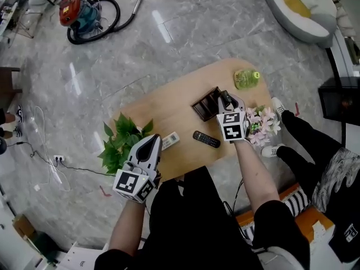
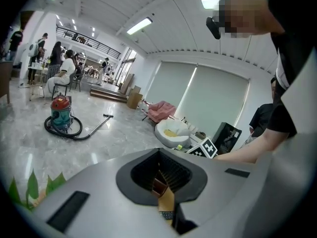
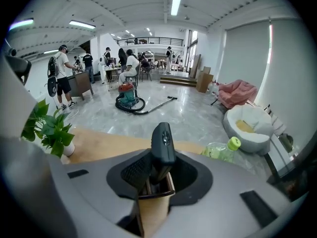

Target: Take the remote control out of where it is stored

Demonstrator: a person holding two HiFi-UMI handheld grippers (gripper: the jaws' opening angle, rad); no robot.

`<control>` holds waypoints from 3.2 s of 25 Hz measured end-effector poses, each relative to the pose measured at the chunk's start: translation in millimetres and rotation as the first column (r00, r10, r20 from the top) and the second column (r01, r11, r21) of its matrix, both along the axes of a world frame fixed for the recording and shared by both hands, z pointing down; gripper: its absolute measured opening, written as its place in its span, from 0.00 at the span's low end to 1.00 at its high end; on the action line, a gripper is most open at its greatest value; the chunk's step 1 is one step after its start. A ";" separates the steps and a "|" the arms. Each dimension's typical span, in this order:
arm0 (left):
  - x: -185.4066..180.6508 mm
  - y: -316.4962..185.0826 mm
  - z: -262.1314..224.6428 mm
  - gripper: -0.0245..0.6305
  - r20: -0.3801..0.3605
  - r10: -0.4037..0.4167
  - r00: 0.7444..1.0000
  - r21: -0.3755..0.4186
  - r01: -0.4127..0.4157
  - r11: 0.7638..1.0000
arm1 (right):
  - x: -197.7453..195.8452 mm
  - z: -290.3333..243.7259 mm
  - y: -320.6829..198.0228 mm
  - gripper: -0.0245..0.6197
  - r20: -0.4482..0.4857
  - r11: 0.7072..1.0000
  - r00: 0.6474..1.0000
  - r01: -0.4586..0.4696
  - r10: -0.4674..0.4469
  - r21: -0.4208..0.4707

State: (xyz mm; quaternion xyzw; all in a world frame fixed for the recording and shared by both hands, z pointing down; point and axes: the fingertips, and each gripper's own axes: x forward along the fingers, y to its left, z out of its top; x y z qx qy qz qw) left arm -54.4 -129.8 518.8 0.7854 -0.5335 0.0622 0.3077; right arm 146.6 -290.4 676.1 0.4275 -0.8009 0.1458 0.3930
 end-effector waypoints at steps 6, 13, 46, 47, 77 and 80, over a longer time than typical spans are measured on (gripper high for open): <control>-9.1 8.1 -27.9 0.05 -0.007 0.010 1.000 0.049 -0.010 0.999 | -0.2 -50.1 15.5 0.21 0.009 0.998 1.000 -0.022 0.021 0.064; -31.9 23.8 -50.5 0.05 -0.008 -0.047 0.999 0.085 0.048 0.995 | -22.1 -91.5 26.3 0.21 0.005 0.991 0.999 0.052 -0.053 0.120; -85.4 130.9 37.7 0.05 -0.046 -0.284 0.958 -0.078 0.280 0.957 | -226.6 82.8 117.7 0.21 -0.472 0.489 0.436 0.872 -0.766 0.013; -85.8 132.3 38.6 0.05 -0.048 -0.283 0.958 -0.081 0.279 0.957 | -230.9 84.1 120.8 0.21 -0.478 0.470 0.420 0.882 -0.772 0.016; -97.1 166.5 63.3 0.05 -0.049 -0.323 0.945 -0.144 0.314 0.939 | -259.5 197.7 153.3 0.21 -0.431 0.333 0.241 0.931 -0.870 -0.152; -99.6 166.5 61.6 0.05 -0.056 -0.316 0.947 -0.138 0.306 0.942 | -262.7 190.3 155.9 0.21 -0.431 0.338 0.253 0.932 -0.866 -0.132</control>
